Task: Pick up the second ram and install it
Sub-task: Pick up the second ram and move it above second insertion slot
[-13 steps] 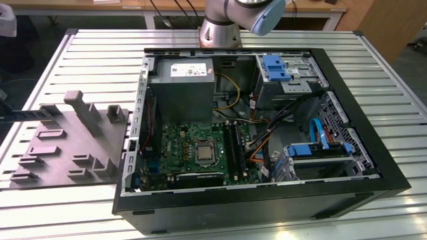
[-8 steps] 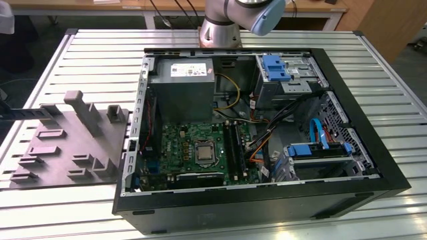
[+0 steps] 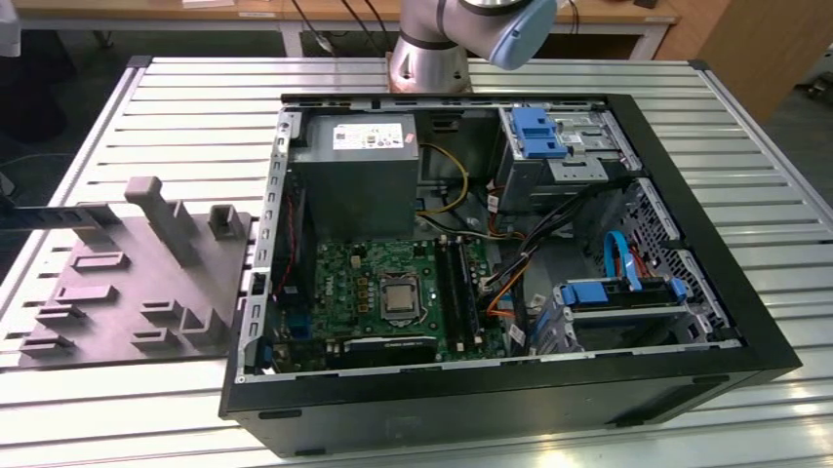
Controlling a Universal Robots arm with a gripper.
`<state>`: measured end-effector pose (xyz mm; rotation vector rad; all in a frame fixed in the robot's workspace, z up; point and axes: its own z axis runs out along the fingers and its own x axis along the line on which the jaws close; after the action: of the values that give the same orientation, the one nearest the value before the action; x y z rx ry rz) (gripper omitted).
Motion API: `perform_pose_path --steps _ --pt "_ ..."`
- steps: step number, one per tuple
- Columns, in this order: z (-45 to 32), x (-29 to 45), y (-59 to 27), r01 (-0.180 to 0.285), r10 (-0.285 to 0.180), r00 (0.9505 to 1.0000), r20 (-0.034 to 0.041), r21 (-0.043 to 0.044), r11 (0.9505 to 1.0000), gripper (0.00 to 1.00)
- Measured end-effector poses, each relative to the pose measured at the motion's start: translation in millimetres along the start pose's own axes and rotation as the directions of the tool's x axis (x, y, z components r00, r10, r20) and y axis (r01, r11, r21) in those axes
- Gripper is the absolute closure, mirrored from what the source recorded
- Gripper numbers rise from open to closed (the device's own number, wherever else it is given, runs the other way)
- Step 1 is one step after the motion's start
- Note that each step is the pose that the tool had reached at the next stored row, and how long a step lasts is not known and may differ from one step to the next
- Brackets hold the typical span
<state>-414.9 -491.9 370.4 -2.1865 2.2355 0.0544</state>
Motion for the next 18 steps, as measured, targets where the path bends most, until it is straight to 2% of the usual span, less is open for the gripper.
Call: perform_pose_path --steps 18 --pt "-15.1 -0.5 0.2 -0.011 0.011 0.9999 0.0009 0.0003 0.9999 0.89"
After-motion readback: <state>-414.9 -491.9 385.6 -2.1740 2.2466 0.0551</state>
